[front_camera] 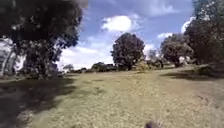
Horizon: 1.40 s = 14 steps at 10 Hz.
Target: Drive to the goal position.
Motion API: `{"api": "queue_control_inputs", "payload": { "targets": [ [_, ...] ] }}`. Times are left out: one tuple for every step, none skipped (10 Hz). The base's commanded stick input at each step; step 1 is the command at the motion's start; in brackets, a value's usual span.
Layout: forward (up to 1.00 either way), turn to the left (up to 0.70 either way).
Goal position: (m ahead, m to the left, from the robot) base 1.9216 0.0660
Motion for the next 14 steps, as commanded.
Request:
{"api": "queue_control_inputs", "payload": {
  "targets": [
    [0.70, 0.00],
    [0.70, 0.00],
    [0.70, 0.00],
    [0.70, 0.00],
    [0.70, 0.00],
    [0.70, 0.22],
    [0.70, 0.35],
    [0.70, 0.35],
    [0.70, 0.35],
    [0.70, 0.35],
    [0.70, 0.35],
    [0.70, 0.35],
    [0.70, 0.00],
    [0.70, 0.00]
  ]
}}
